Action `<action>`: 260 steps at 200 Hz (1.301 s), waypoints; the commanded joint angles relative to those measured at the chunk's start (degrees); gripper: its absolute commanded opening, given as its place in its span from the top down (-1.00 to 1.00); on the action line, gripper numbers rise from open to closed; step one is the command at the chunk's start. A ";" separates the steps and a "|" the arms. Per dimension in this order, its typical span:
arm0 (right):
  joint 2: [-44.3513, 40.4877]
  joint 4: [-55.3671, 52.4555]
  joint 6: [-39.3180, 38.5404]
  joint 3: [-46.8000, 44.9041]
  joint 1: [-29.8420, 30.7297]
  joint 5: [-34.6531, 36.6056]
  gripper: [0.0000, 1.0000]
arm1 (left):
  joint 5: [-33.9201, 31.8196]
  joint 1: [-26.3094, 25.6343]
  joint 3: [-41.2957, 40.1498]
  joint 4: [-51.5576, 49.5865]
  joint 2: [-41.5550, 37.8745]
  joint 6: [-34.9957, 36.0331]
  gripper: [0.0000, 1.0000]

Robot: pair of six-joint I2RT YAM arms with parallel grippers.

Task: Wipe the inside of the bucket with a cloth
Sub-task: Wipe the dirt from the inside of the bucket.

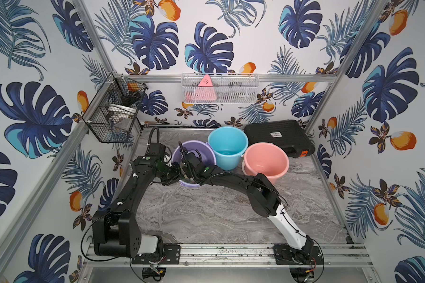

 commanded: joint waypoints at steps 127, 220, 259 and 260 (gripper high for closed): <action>-9.95 17.73 -1.20 -3.83 -0.68 8.20 1.00 | 1.98 -0.92 -0.26 -0.97 -0.29 0.27 1.00; -9.35 19.15 -22.53 -3.13 -0.44 28.48 1.00 | -11.33 -0.80 2.90 -1.34 -1.65 -2.92 1.00; -9.37 13.48 -23.69 -7.08 3.00 32.81 1.00 | -14.71 -0.82 5.49 -1.59 -2.50 -4.28 1.00; -9.38 13.19 -23.59 -7.23 3.10 32.76 1.00 | -14.73 -0.79 5.56 -1.59 -2.50 -4.29 1.00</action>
